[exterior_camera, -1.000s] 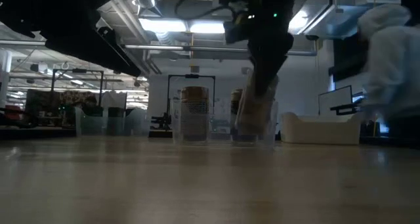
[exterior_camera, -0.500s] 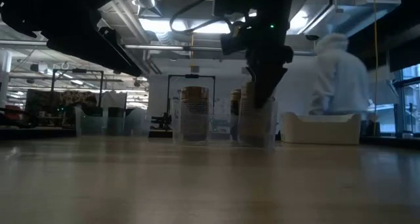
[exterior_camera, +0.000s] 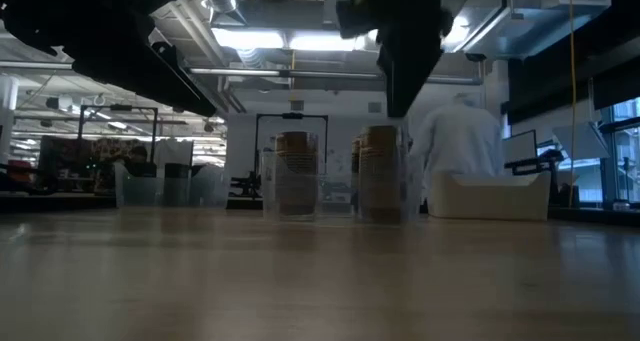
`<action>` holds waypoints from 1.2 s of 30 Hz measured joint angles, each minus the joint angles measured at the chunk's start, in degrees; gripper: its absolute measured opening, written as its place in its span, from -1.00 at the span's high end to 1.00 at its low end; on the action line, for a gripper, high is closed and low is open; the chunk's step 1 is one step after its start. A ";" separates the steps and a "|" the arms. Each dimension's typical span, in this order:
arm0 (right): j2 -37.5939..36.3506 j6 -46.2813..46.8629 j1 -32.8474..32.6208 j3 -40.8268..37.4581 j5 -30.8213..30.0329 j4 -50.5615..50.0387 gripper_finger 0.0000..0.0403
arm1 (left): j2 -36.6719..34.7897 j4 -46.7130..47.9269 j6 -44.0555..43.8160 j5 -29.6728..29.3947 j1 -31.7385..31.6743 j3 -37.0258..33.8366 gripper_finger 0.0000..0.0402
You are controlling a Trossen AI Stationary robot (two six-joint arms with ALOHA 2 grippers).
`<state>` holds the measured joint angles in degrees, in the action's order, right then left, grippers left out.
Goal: Sort spices by type
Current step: Put the gold seasoning bottle into the bottom transparent bin, then put the black seasoning can into the top transparent bin
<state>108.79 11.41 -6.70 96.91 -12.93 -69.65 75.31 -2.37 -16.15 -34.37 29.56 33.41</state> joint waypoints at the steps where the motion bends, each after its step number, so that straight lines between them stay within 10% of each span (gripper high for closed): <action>1: 0.00 0.75 -0.66 1.09 -0.04 -1.37 -0.69 | 0.00 -0.26 -0.13 0.00 0.00 0.00 -0.20; 36: -2.29 60.12 -42.18 -6.76 -0.09 -8.61 -0.69 | 9.60 -20.35 -3.23 0.31 1.88 -0.04 -0.20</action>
<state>106.50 71.53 -48.88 90.15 -13.02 -78.26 84.91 -22.72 -19.38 -34.06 31.44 33.36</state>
